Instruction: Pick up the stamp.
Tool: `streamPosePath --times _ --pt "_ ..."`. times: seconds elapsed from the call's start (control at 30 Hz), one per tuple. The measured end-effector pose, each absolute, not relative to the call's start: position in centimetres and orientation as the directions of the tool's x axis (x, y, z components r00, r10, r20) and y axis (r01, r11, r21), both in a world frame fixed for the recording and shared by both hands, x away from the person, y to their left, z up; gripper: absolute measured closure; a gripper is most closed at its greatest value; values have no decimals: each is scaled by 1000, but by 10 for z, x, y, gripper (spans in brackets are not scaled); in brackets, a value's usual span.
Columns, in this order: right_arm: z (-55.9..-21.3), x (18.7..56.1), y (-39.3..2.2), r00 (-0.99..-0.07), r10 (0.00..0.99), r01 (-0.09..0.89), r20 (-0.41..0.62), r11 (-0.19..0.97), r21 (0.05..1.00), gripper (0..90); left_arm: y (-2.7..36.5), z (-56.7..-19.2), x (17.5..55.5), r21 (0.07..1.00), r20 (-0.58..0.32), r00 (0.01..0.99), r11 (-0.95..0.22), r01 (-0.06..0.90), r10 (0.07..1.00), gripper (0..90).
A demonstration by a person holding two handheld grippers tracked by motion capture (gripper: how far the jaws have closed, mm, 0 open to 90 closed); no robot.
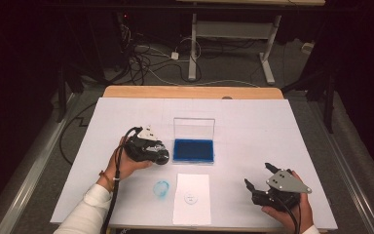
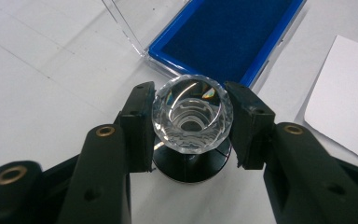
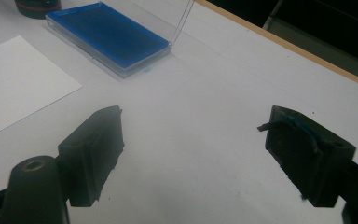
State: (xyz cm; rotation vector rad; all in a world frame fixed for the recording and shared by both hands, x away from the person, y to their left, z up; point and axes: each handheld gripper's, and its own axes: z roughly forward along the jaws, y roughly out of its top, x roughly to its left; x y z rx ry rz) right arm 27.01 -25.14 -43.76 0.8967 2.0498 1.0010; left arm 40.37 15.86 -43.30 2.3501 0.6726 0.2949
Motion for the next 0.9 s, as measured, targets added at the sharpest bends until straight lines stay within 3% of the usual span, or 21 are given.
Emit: streamPosePath --times 0.9 --pt "-436 269 -252 -532 795 258 -291 479 839 175 167 -405 377 726 82 847 -614 310 525 544"
